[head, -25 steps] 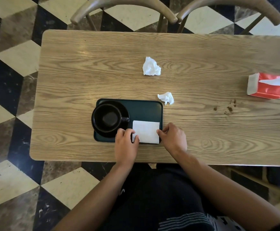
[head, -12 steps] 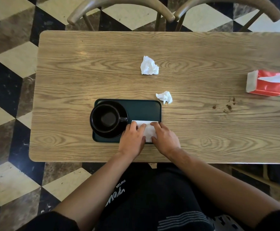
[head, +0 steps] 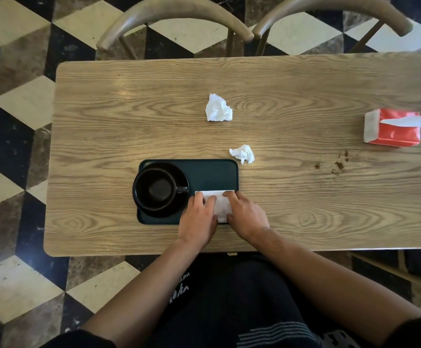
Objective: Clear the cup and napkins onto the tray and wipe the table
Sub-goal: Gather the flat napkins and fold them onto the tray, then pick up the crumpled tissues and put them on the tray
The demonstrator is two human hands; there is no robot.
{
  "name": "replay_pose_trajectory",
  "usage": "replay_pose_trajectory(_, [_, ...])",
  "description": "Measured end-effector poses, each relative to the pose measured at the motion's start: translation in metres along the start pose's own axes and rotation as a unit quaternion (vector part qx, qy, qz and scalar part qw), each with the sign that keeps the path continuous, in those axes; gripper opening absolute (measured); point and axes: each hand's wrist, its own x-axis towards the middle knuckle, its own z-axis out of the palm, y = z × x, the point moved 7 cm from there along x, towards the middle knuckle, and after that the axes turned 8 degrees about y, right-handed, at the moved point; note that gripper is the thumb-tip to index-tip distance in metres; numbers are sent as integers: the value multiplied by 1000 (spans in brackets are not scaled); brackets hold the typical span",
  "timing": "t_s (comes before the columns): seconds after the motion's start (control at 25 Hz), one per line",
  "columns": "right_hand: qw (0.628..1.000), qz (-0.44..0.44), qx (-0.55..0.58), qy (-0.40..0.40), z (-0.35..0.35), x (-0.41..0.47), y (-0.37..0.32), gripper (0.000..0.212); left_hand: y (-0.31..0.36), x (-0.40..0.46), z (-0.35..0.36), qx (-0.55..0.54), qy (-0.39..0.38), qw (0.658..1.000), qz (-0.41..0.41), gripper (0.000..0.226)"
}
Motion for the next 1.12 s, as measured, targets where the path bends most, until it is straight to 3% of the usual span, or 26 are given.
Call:
replay_pose_trajectory(0.2, [998, 7, 57, 20, -10, 3, 2, 40, 4, -2, -8, -1, 31, 1000, 3, 37])
replay_pose_trajectory(0.4, [952, 185, 215, 112, -47, 23, 47, 7, 29, 22, -40, -135, 67, 988, 34, 20])
replay_pose_trajectory(0.52, [950, 205, 202, 121, -68, 51, 62, 7, 46, 72, -69, -161, 52, 985, 48, 18])
replay_pose_trajectory(0.64, [957, 175, 192, 131, -88, 82, 59, 21, 45, 138, -92, -145, 88, 985, 39, 18])
replay_pose_trajectory(0.88, [977, 142, 138, 76, -90, 116, 42, 47, 20, 245, -98, -55, 95, 994, 3, 40])
replay_pose_trajectory(1.12, [980, 134, 131, 66, -76, 125, 40, 33, 26, 275, -77, -26, 69, 997, 3, 50])
